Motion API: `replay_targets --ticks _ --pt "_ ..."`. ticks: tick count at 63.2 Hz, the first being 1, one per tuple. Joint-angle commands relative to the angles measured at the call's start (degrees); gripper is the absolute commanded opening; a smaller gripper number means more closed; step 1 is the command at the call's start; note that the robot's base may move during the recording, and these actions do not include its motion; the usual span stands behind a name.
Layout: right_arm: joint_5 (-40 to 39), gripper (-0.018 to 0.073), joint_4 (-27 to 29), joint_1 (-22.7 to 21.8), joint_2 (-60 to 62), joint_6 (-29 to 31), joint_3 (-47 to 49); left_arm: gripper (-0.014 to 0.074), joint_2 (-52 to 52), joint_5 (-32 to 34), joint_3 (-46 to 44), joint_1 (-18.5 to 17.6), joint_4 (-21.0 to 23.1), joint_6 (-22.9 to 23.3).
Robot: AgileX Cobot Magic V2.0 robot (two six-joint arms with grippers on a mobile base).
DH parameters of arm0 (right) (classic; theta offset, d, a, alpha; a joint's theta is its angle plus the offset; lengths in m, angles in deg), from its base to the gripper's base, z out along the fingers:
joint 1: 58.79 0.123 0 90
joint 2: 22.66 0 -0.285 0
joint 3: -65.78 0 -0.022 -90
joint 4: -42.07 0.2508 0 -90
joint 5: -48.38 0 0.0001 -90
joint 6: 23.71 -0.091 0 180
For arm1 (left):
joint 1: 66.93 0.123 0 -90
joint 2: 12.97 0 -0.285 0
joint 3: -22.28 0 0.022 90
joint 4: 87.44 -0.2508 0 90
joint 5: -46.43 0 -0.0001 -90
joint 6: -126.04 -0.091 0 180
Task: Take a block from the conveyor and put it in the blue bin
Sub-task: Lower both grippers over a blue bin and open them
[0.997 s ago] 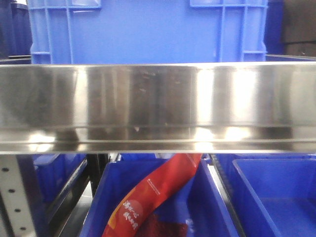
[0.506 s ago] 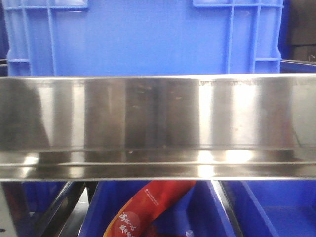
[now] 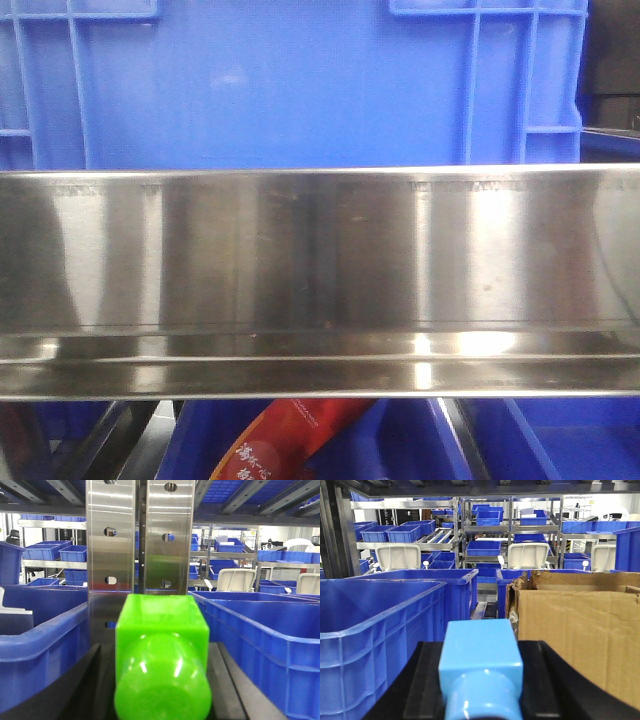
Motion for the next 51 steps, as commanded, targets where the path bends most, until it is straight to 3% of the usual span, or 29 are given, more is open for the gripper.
replay_targets --ticks 1,19,36,51 --pt "-1.5 -0.0162 -0.5 0.0 0.2 0.3 0.4 -0.0111 -0.2 0.7 -0.1 0.0 0.4 0.1" --pt "-1.5 -0.0162 -0.5 0.0 0.2 0.3 0.4 -0.0111 -0.2 0.7 -0.1 0.0 0.4 0.1" --pt "-7.6 -0.0162 -0.5 0.0 0.2 0.3 0.4 -0.0111 -0.2 5.5 -0.1 0.0 0.4 0.1" --pt "-9.2 -0.0162 -0.5 0.0 -0.8 0.3 0.9 -0.0111 1.1 4.0 -2.4 0.0 0.4 0.1"
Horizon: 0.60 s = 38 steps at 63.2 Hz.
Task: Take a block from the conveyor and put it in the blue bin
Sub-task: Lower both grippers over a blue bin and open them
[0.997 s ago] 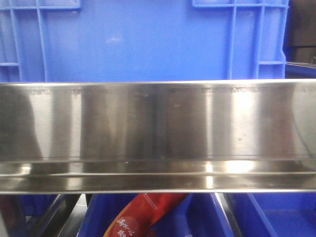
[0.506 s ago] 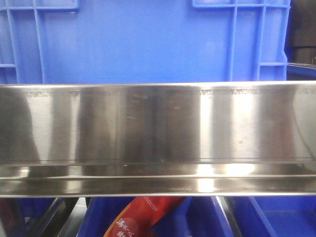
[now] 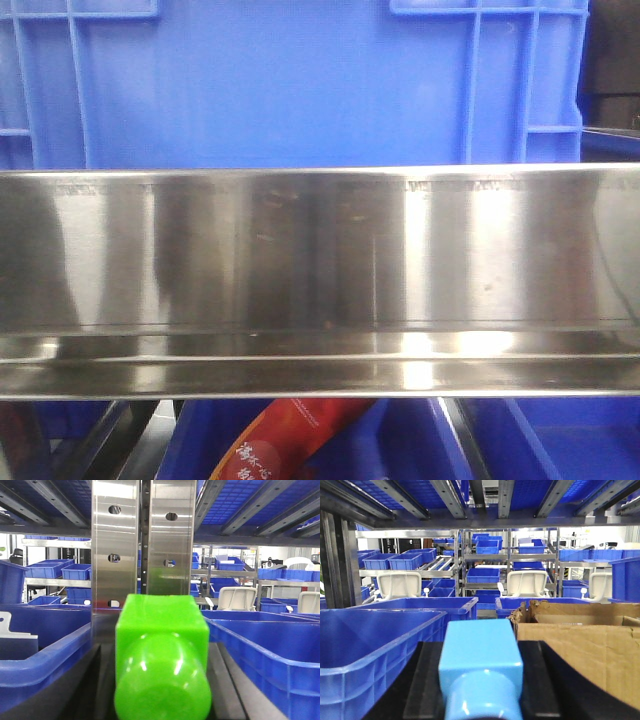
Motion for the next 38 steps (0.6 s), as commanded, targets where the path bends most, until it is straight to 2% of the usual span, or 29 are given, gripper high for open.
replay_targets --ticks 1,12,19,25,31,35,38 --pt "-2.3 -0.0162 -0.4 0.0 -1.2 0.3 1.1 -0.0111 1.5 -0.3 -2.5 0.0 0.4 0.1" --pt "2.0 -0.0162 -0.4 0.0 -8.6 0.3 7.6 -0.0111 11.3 -5.4 -10.4 0.0 2.8 0.1" --pt "2.2 -0.0162 -0.4 0.0 -14.5 0.3 12.7 -0.0111 18.9 -7.9 -16.7 0.0 3.8 0.1" --pt "2.5 -0.0162 -0.4 0.0 -19.7 0.3 16.5 -0.0111 25.2 -12.0 -22.6 0.0 6.4 -0.8" --pt "2.8 -0.0162 1.3 0.5 -23.9 0.3 19.6 -0.0111 29.9 -17.0 -27.6 0.0 13.5 -7.5" --pt "2.8 -0.0162 2.1 2.3 -26.9 0.3 21.9 -0.0111 33.2 -19.2 -31.0 0.0 20.8 -13.7" --pt "2.7 -0.0162 2.1 4.5 -28.8 0.3 23.0 -0.0111 35.2 -19.9 -32.4 0.0 25.3 -15.2"
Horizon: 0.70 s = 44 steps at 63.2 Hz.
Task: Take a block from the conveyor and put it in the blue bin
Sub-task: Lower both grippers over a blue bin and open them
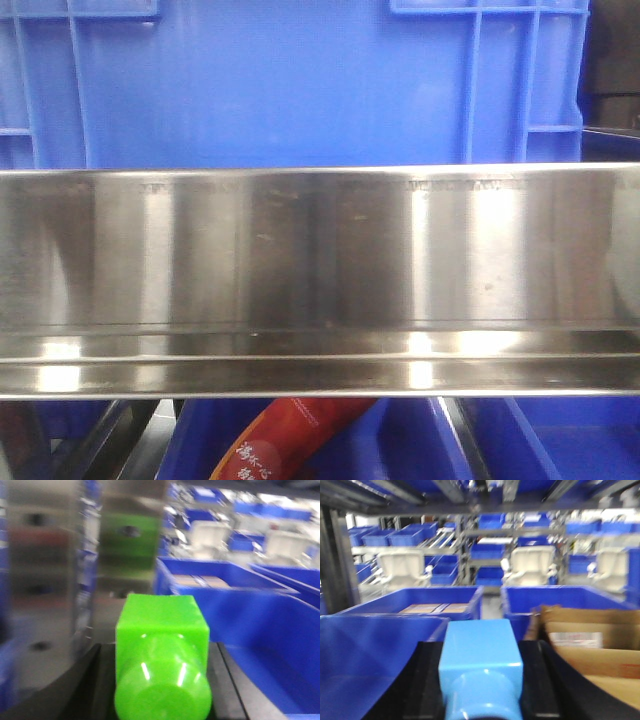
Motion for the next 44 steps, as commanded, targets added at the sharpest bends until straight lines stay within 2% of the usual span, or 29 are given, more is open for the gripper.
replay_targets --ticks 1,5,10,18,23,29,36,44 --pt "-0.5 -0.0162 0.6 3.0 -3.4 0.3 2.6 -0.0111 3.5 -2.0 -3.5 0.0 9.0 -5.3" --pt "-0.9 -0.0162 0.6 6.3 -5.7 0.3 4.0 -0.0111 5.8 -2.0 -4.8 0.0 13.1 -5.5" --pt "-1.2 -0.0162 0.6 10.3 -8.8 0.3 5.4 -0.0111 8.4 -2.6 -6.4 -0.9 16.2 -5.8" --pt "-4.2 -0.0162 0.6 16.1 -14.3 0.3 7.4 -0.0111 12.5 -4.1 -8.8 -5.6 17.1 -8.3" --pt "-6.8 -0.0162 0.6 18.7 -17.4 0.3 8.4 -0.0111 14.9 -3.8 -10.5 -10.0 15.3 -9.3" --pt "-9.1 -0.0162 0.6 21.6 -20.9 0.3 9.8 -0.0111 18.4 -1.9 -12.8 -17.0 11.9 -9.3" --pt "-9.3 -0.0162 0.6 24.1 -24.7 0.3 11.6 -0.0111 23.3 3.1 -15.0 -25.9 5.0 -9.3" --pt "-9.5 -0.0162 0.6 24.8 -28.3 0.3 13.0 -0.0111 29.6 8.9 -17.1 -32.1 2.3 -9.3"
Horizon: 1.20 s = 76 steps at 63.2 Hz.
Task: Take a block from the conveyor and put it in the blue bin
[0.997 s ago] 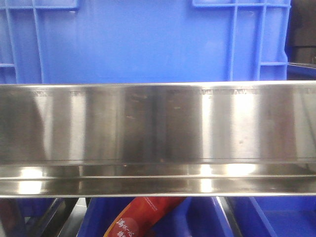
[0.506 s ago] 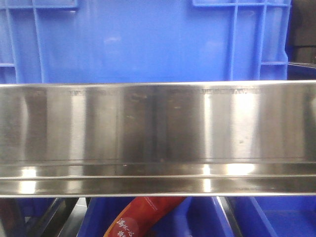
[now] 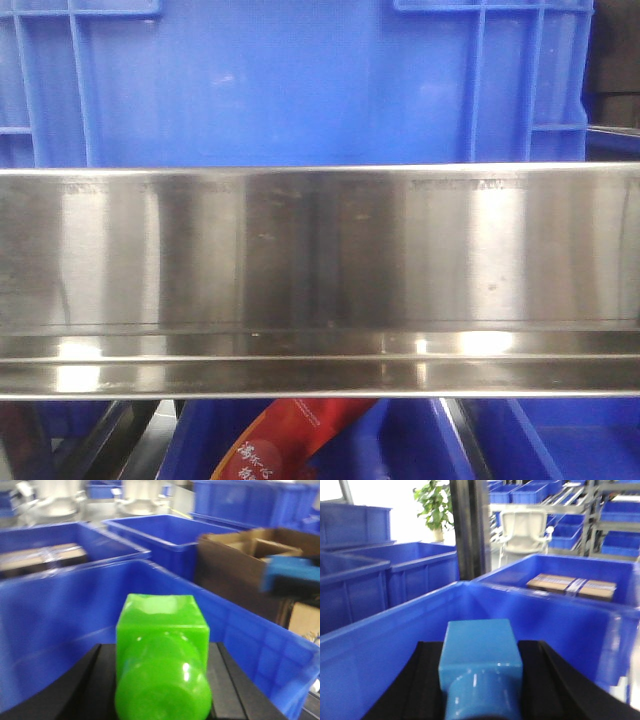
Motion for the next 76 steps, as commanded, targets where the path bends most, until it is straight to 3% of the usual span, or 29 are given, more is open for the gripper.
replay_targets --ticks 1,9,14,18,23,31,34,39,46,51,58,67,76 --pt "-1.7 -0.0162 0.1 0.4 -2.4 0.3 1.3 -0.0111 4.5 5.3 -2.1 -4.2 -2.3 -0.4" --pt "-2.1 -0.0162 0.1 0.4 -4.5 0.3 1.4 -0.0111 11.6 7.3 -4.0 -5.6 -1.7 -0.4" --pt "-1.4 -0.0161 0.1 0.4 -5.6 0.3 1.4 -0.0105 15.4 8.8 -4.3 -5.6 3.2 -0.4" --pt "-1.2 -0.0134 0.1 0.4 -6.1 0.3 1.4 -0.0051 17.0 9.0 -4.3 -5.6 4.9 -0.4" --pt "-1.2 -0.0024 0.1 0.4 -6.7 0.3 1.4 0.012 18.4 9.0 -4.3 -5.6 5.0 -0.4" --pt "-1.0 0.0274 0.1 0.4 -7.4 0.3 1.4 0.044 18.8 9.0 -4.3 -5.6 5.0 -0.4" --pt "-1.0 0.0379 0.1 0.4 -7.5 0.3 1.4 0.0508 18.6 9.1 -4.3 -5.6 5.2 -0.4" --pt "-1.0 0.0473 0.1 0.3 -7.5 0.3 1.4 0.0554 18.4 9.5 -4.3 -5.6 5.2 -0.4" --pt "-1.0 0.0466 0.1 0.0 -7.1 0.3 1.4 0.0522 17.8 9.8 -4.3 -5.5 5.2 -0.4" --pt "0.0 0.0403 0.0 -0.2 -5.4 0.3 1.4 0.0456 16.6 9.4 -4.3 -5.5 4.9 -0.4" --pt "2.9 0.0195 -0.2 -1.0 -1.6 0.3 1.4 0.022 13.4 9.1 -4.3 -5.5 4.4 -0.4" --pt "1.2 -0.0168 -0.3 -3.0 1.0 0.3 1.4 -0.0115 11.4 9.1 -4.3 -5.5 3.6 -0.4" --pt "0.9 -0.0162 -0.2 -7.7 2.2 0.2 1.4 -0.0111 9.9 9.0 -4.1 -3.9 3.5 -0.3"
